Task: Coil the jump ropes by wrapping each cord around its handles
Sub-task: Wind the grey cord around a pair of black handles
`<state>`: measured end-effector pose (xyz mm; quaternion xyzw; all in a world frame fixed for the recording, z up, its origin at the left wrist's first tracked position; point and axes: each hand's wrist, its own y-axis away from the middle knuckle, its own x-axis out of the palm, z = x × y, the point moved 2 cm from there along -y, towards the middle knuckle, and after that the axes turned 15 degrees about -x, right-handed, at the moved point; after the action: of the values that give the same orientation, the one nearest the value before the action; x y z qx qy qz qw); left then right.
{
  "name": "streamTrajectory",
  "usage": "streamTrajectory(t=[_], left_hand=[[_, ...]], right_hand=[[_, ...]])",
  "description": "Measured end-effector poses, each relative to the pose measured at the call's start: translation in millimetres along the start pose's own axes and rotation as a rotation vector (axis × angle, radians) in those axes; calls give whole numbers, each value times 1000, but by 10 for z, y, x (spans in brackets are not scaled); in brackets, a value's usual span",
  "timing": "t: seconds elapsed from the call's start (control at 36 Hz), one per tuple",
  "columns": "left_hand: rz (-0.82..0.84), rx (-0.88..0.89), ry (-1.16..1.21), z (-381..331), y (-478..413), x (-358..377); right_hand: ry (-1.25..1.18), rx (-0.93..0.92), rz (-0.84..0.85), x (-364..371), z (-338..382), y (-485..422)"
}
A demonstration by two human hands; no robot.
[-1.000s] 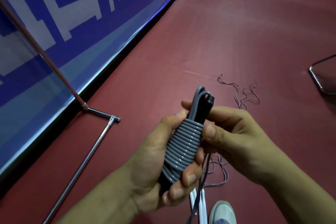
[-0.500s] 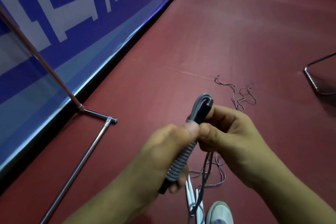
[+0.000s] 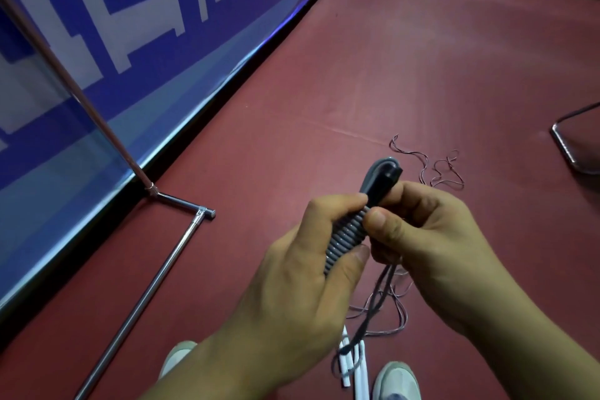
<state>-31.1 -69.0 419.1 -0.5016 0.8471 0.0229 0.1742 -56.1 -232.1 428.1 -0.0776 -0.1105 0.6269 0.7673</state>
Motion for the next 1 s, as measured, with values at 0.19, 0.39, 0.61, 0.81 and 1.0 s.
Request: streamTrajectory(t=[0.19, 0.39, 0.61, 0.81, 1.0], left_hand=[[-21, 7, 85, -12, -6, -5], [180, -245, 495, -10, 13, 41], [397, -418, 934, -30, -26, 41], [452, -447, 1102, -84, -34, 11], [352, -415, 857, 12, -42, 87]], right_hand=[[-90, -28, 105, -52, 22, -2], [35, -99, 127, -135, 109, -16], [46, -103, 90, -194, 37, -2], [-268, 63, 197, -50, -6, 26], [-141, 67, 92, -58, -34, 15]])
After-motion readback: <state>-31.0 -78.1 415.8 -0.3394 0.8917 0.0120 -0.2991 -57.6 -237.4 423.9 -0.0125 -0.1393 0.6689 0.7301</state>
